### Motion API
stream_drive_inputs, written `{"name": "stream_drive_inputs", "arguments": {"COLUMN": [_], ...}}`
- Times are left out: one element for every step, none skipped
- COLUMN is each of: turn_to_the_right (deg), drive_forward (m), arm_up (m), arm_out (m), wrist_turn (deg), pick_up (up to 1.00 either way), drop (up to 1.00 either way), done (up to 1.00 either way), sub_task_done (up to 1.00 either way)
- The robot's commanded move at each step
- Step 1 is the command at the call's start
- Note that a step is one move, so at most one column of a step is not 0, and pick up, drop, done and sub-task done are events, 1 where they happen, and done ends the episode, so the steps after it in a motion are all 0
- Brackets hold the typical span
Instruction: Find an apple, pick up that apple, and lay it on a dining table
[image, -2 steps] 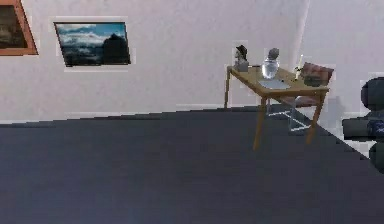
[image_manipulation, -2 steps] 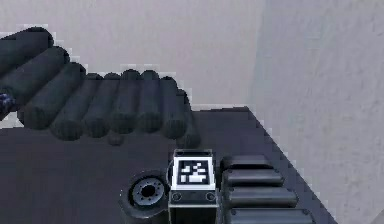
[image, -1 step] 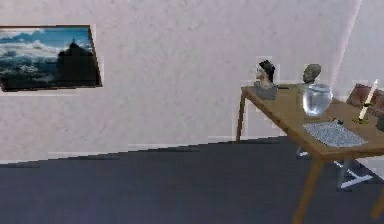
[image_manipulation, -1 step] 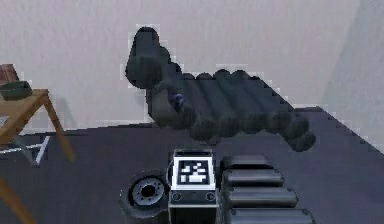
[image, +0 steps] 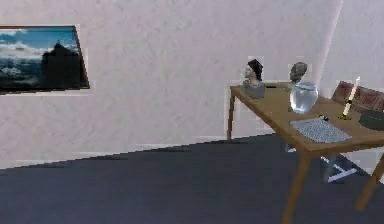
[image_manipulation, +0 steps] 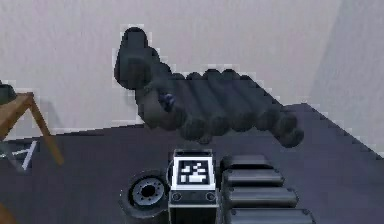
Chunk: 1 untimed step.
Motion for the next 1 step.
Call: {"name": "stream_drive_inputs", "arguments": {"turn_to_the_right": [0.0], "drive_forward": [1.0], "arm_up": [0.0], "arm_out": [0.0], "wrist_turn": [0.0], "pick_up": [0.0], "drop": [0.0], "done": [0.0], "sub_task_done": [0.0]}}
